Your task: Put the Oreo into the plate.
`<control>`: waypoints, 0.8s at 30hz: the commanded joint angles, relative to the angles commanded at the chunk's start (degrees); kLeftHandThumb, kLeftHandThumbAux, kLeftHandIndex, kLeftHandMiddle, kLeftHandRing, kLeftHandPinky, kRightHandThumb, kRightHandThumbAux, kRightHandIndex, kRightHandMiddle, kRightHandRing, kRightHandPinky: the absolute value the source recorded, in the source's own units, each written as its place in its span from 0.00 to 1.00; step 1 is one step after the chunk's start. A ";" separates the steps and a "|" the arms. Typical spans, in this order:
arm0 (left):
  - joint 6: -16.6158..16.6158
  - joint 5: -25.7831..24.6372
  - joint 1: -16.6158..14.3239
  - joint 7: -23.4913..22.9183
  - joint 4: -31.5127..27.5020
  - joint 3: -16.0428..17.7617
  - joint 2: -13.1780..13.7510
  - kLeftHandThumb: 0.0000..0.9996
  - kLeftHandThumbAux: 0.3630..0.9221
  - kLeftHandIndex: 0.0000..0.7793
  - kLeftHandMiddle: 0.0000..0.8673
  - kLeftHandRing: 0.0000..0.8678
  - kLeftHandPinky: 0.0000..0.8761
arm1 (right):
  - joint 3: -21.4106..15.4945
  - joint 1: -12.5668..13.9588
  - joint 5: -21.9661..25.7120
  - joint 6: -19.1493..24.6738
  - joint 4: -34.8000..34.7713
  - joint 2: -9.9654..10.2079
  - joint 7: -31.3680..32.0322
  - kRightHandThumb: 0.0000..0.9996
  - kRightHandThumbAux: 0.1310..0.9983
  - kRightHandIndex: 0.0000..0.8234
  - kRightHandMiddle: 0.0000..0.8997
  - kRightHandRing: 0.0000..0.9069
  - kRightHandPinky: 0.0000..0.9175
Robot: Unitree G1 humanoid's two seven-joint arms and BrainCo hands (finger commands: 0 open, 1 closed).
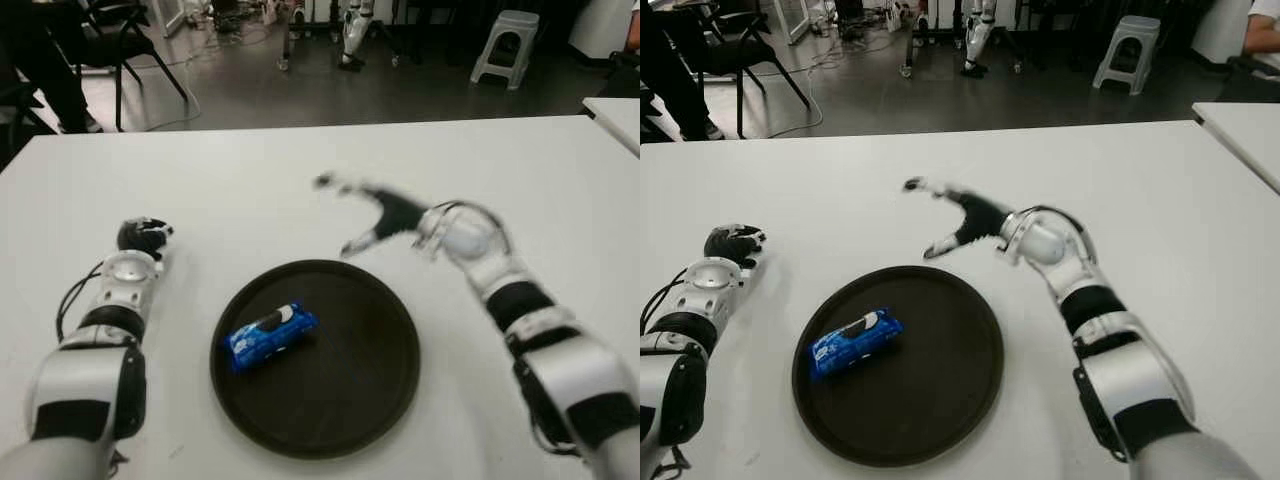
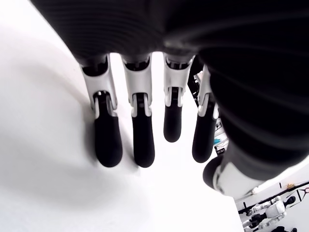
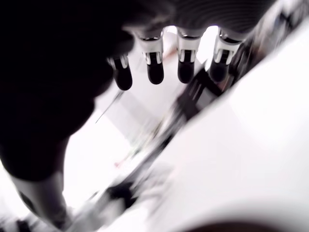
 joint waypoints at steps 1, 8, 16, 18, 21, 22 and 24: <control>-0.04 0.00 0.00 -0.01 0.00 0.00 -0.01 0.68 0.64 0.51 0.22 0.24 0.23 | 0.14 -0.23 -0.60 0.76 0.73 -0.16 -2.55 0.00 0.69 0.00 0.00 0.00 0.00; 0.06 -0.07 -0.06 -0.24 -0.07 0.02 0.01 0.68 0.64 0.51 0.23 0.26 0.28 | -4.25 -1.08 0.79 7.60 3.77 -0.79 -21.12 0.00 0.73 0.00 0.00 0.00 0.00; -0.06 0.00 0.03 -0.55 -0.06 -0.05 0.24 0.68 0.64 0.51 0.24 0.27 0.29 | -5.60 -0.77 1.14 14.77 5.75 -2.48 -31.02 0.01 0.73 0.00 0.00 0.00 0.00; -0.06 0.15 0.06 -0.54 -0.05 -0.21 0.33 0.68 0.64 0.51 0.25 0.28 0.29 | -5.91 -0.71 1.09 18.11 6.61 -2.64 -32.34 0.02 0.74 0.00 0.00 0.00 0.00; -0.02 0.29 0.08 -0.55 -0.04 -0.37 0.47 0.69 0.64 0.52 0.26 0.29 0.30 | -6.36 -0.79 0.97 21.04 7.39 -2.58 -33.02 0.06 0.75 0.00 0.00 0.00 0.00; -0.02 0.41 0.07 -0.58 -0.05 -0.52 0.54 0.69 0.64 0.52 0.26 0.29 0.30 | -6.62 -0.74 1.03 22.59 7.67 -2.76 -32.97 0.06 0.75 0.00 0.00 0.00 0.00; -0.11 0.54 0.13 -0.65 -0.08 -0.74 0.67 0.69 0.64 0.52 0.27 0.30 0.29 | -7.05 -0.30 1.09 24.89 8.08 -2.85 -33.04 0.12 0.74 0.00 0.00 0.00 0.00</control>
